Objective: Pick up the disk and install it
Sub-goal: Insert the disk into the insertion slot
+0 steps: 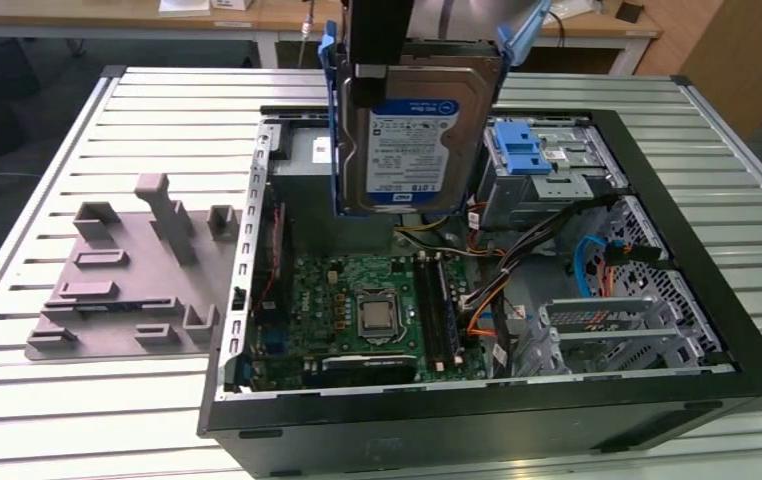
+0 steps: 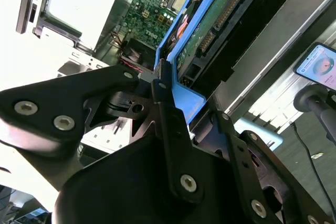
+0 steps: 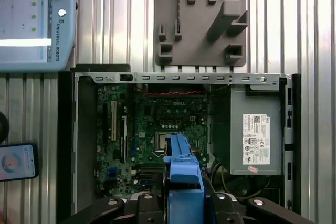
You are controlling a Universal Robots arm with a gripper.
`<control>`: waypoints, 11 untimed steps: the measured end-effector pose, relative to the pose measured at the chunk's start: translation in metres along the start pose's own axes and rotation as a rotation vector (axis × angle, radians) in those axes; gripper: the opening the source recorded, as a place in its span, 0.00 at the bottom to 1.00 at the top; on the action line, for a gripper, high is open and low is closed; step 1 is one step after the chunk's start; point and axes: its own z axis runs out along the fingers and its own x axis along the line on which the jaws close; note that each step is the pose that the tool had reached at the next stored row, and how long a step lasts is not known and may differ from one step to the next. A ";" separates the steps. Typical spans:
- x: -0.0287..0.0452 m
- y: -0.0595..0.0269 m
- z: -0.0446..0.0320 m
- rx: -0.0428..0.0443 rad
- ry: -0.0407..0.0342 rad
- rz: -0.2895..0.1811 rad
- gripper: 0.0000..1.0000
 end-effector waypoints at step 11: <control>0.0101 -0.0001 -0.0001 -0.0001 0.0002 0.000 0.36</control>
